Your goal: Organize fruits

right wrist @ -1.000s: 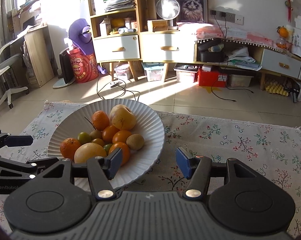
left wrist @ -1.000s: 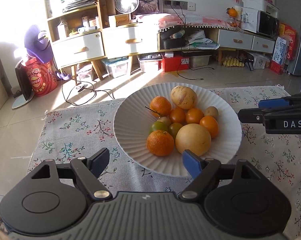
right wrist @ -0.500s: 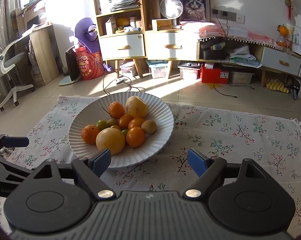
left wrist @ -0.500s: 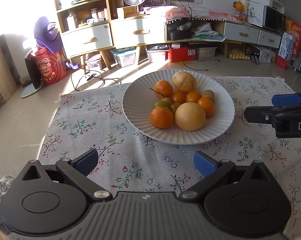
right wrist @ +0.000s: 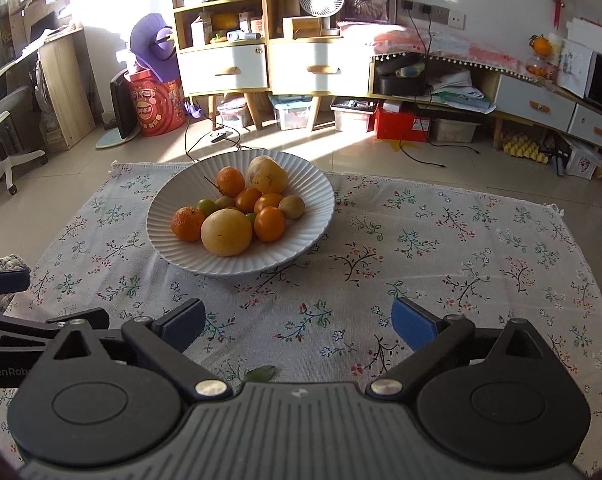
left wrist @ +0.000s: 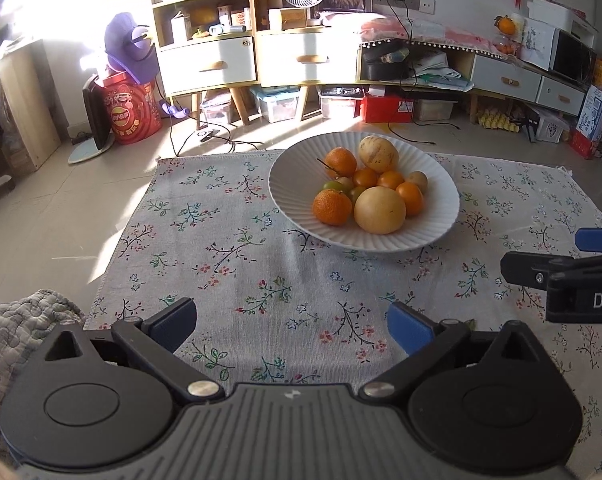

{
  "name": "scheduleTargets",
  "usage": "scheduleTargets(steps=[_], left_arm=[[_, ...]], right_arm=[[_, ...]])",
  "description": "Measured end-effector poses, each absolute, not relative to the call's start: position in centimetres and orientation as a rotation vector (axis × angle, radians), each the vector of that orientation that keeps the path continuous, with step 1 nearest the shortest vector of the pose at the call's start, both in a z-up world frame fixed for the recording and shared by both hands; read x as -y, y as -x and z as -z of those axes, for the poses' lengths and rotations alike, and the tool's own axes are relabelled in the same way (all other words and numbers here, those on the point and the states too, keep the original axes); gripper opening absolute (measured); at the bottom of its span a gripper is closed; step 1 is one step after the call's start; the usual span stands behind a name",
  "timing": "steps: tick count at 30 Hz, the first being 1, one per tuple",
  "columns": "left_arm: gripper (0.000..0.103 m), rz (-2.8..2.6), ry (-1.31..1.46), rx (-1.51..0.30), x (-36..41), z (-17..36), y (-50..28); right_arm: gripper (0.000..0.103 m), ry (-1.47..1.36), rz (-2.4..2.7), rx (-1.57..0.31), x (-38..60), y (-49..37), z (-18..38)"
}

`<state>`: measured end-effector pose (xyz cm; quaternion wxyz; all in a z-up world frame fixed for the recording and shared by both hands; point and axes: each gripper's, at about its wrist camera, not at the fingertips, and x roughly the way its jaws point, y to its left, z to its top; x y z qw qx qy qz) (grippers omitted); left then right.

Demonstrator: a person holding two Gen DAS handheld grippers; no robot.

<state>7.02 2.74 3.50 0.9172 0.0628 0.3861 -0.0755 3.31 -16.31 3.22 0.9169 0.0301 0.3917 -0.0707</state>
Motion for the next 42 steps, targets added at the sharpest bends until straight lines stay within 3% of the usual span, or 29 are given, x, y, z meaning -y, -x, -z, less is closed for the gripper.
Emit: scheduleTargets(steps=[42], left_arm=[[0.083, 0.085, -0.152, -0.845, -2.7, -3.3, -5.1]], right_arm=[[0.102, 0.049, 0.171, -0.89, 13.6, -1.4, -2.5]])
